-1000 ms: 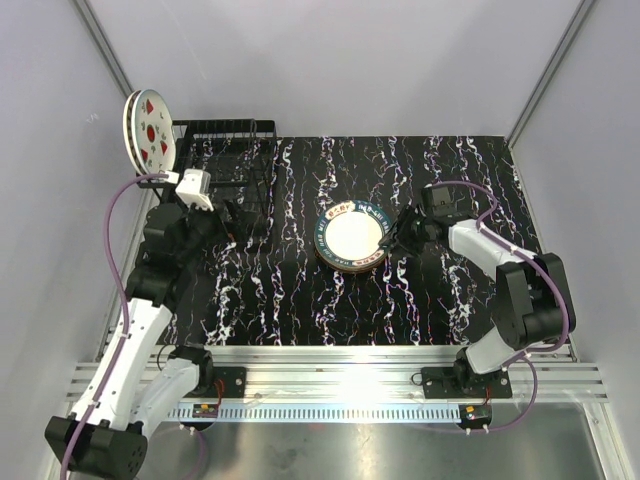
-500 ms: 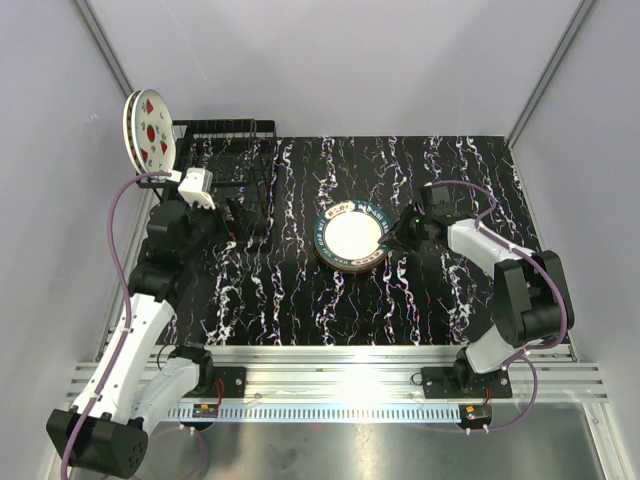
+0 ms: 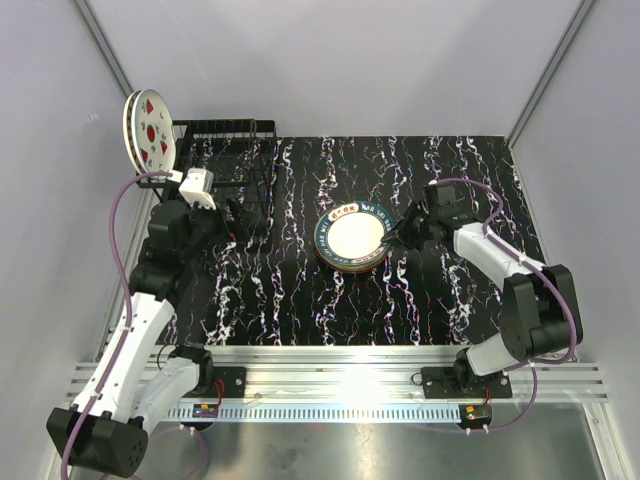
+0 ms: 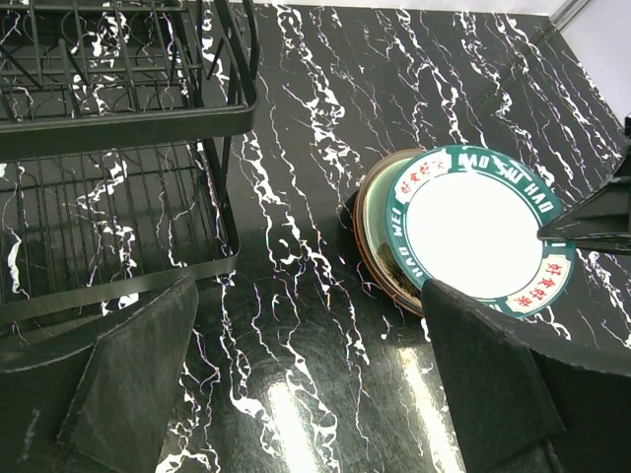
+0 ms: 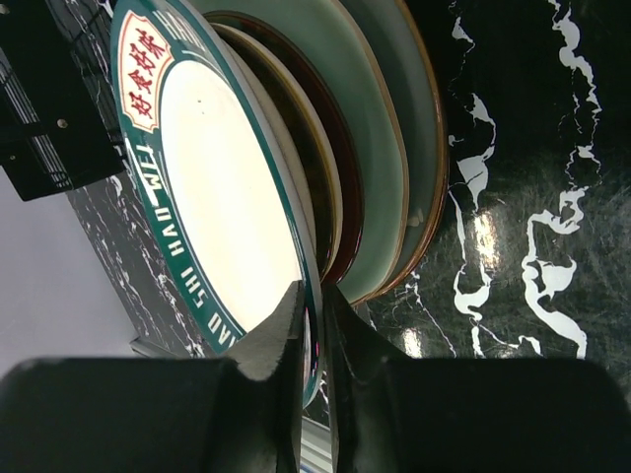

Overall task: Load the plates into the dish rack
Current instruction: Grab a plate with the right arm

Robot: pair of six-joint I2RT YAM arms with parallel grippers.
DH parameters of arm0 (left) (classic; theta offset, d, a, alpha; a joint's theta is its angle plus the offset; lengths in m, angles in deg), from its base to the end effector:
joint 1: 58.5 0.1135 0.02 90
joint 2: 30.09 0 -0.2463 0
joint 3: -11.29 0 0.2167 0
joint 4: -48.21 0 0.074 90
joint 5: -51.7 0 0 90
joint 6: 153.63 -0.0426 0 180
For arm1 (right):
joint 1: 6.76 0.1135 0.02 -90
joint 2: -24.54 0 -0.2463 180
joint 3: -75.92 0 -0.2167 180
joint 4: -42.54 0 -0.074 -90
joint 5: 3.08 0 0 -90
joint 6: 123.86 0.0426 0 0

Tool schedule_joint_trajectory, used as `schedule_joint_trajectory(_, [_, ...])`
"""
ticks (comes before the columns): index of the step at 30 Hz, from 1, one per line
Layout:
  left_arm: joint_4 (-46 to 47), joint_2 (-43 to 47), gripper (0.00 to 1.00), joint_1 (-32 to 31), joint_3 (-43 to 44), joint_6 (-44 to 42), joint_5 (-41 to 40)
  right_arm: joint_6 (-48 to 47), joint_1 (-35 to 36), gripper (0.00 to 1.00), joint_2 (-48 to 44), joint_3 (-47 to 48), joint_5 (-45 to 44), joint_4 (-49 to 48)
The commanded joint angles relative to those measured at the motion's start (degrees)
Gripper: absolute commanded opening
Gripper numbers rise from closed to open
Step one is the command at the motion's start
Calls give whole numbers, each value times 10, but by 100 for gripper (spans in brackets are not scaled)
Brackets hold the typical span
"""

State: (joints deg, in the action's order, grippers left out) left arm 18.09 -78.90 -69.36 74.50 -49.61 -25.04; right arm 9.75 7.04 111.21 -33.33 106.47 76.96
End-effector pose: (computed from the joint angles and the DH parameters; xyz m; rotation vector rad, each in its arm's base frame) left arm 0.1738 -0.0433 0.3215 0.1125 1.8657 -0.5151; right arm 0.2752 0.0823 0.2121 0.5065 2.5233 0.8331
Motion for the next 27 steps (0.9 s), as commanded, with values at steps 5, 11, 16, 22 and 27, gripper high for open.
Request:
schedule_joint_trajectory(5, [17, -16, 99, -1, 7, 16, 28, 17, -6, 0, -48, -9, 29, 5])
schedule_joint_trajectory(11, [12, -41, 99, -1, 23, 35, 71, 64, -6, 0, -71, -34, 79, -41])
schedule_joint_trajectory(16, [34, -48, 99, -1, 17, 95, 115, 89, -6, 0, -96, -56, 89, -74])
schedule_joint_trajectory(22, [51, -75, 99, -1, -7, 173, 161, 87, -6, 0, -118, -68, 106, -111])
schedule_joint_trajectory(27, [107, -95, 99, -14, -45, 240, 202, 96, -6, 0, -140, -88, 144, -176])
